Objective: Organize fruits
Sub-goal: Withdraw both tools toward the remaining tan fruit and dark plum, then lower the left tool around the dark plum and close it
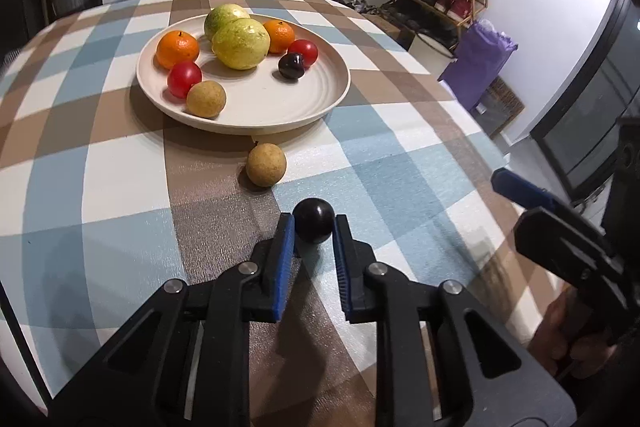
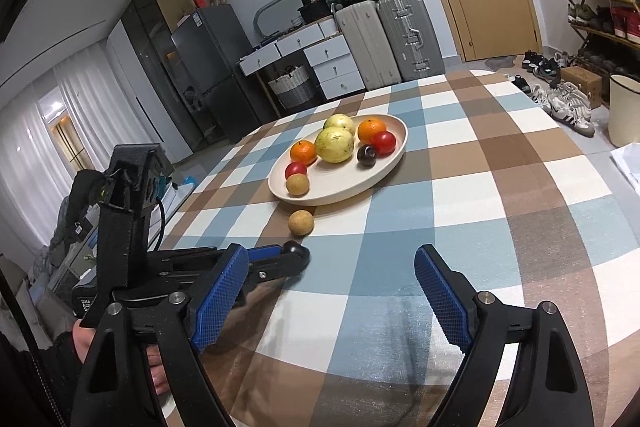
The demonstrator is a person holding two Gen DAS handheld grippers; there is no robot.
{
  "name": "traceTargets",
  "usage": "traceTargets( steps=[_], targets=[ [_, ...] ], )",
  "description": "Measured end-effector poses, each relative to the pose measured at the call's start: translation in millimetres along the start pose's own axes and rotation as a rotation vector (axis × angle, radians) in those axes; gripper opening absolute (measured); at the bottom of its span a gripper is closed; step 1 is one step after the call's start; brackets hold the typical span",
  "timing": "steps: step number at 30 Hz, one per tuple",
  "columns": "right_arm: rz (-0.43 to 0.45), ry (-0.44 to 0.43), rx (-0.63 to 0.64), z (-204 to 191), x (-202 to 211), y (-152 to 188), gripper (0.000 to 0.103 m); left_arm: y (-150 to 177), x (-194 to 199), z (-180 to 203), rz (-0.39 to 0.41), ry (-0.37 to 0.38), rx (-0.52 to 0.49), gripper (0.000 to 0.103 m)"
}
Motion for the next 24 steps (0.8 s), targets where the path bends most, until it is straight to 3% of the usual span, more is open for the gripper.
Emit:
traceTargets(
  steps=[17, 24],
  targets=[
    [-0.022, 0.005, 0.004, -1, -4, 4, 0.087, -6, -4, 5, -0.003, 0.005, -0.048, 0.016],
    [-0.027, 0.002, -0.002, 1, -6, 6, 0.087, -13, -12, 3, -0.024, -0.031, -0.051, 0.018]
  ],
)
Point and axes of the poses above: each gripper's, at about its wrist camera, not at the fingertips, and x roughly against the way its jaws point, z to its right, y to its underside, the point moved 4 cm from there along -x, roughly the way its jaws point, and after that the axes turned 12 degrees about y, right-handed, at the moved point
